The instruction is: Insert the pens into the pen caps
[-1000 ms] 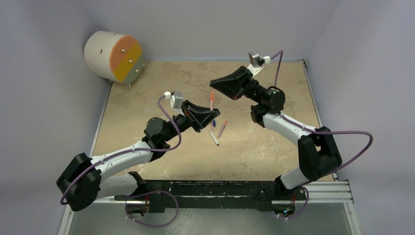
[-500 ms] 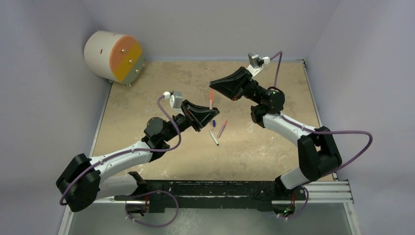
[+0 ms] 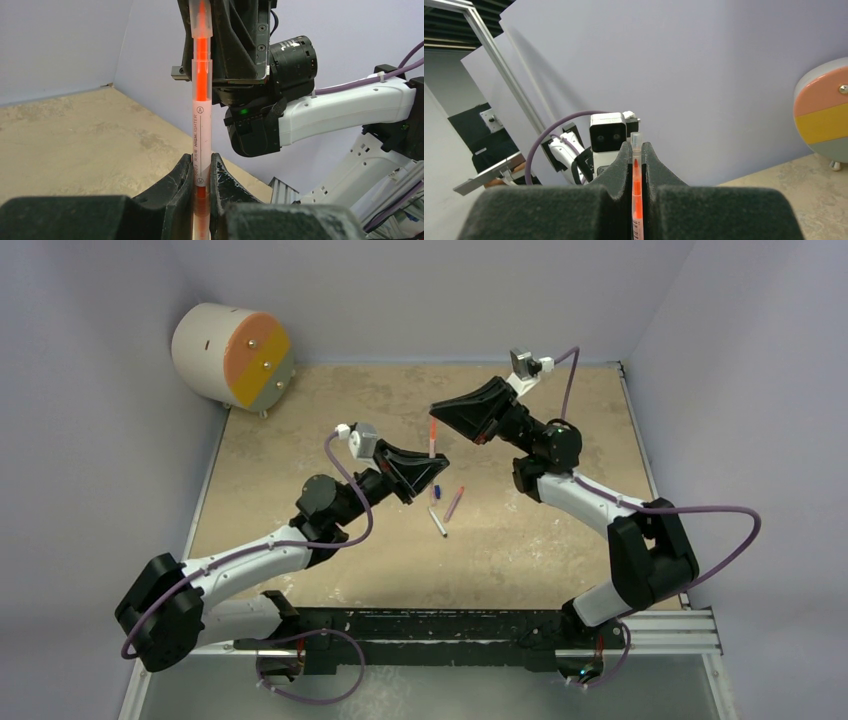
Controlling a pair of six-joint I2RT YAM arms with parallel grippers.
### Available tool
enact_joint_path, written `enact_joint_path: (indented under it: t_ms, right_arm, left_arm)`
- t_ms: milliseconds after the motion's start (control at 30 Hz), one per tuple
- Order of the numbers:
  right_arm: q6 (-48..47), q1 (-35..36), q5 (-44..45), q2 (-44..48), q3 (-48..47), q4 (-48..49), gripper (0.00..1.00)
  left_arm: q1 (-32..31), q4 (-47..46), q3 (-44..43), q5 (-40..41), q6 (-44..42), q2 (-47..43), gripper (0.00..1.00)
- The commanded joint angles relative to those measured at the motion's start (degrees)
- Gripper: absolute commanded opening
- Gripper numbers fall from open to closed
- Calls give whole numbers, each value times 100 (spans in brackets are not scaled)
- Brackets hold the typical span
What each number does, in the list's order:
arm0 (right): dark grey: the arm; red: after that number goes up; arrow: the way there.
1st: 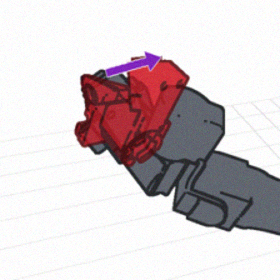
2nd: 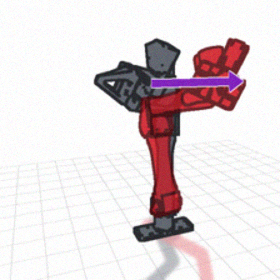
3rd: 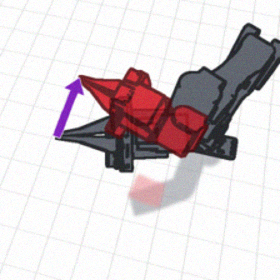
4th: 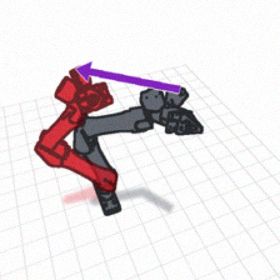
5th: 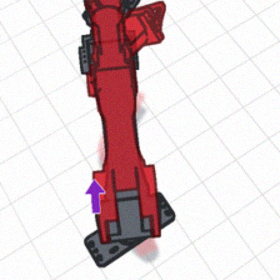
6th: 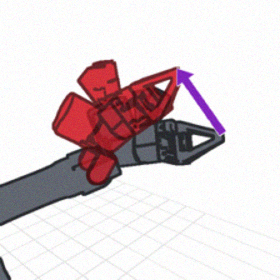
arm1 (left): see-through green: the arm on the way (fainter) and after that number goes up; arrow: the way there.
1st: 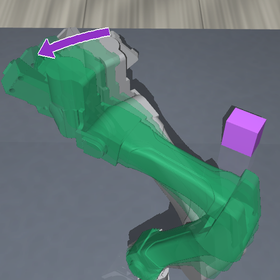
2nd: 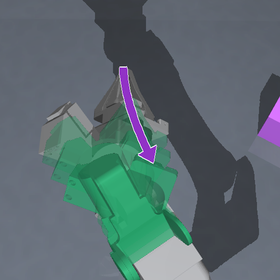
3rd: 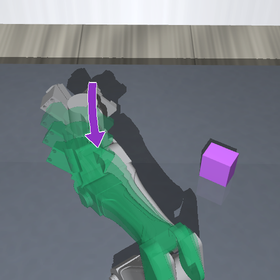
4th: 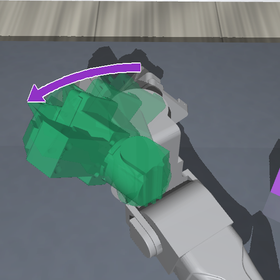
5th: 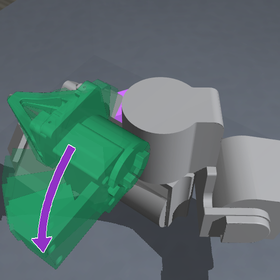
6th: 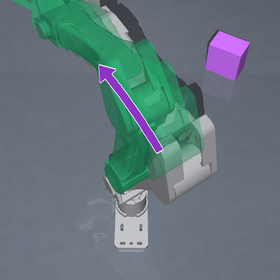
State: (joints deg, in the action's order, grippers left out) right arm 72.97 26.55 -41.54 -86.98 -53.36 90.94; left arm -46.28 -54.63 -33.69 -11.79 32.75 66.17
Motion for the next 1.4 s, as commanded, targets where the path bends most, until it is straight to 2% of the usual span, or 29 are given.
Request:
enact_joint_path:
  t_ms: [0, 167, 467, 833, 1067, 1367]
  right_arm:
    - [-39, -18, 38, 110, 72, 2579, 0]
    - [-163, -9, 126, 148, 81, 2579, 0]
    - [-592, 17, 195, 137, 173, 2581, 0]
    - [-905, 94, -44, 13, 225, 2580, 0]
    - [-882, 96, -495, 102, 193, 2630, 0]
    - [-846, 95, -640, 76, 452, 2650, 0]
  left_arm:
    - [-4, -296, -572, 70, -516, -170, 0]
    - [-4, -211, -668, 230, -751, -211, 0]
    - [-1, -1042, -710, 213, -419, -145, 0]
    - [-5, -1296, -984, 458, -455, 3, 0]
    - [-6, -949, -1269, 383, -598, 16, 0]
    - [-4, -677, -1298, 607, -849, -361, 0]
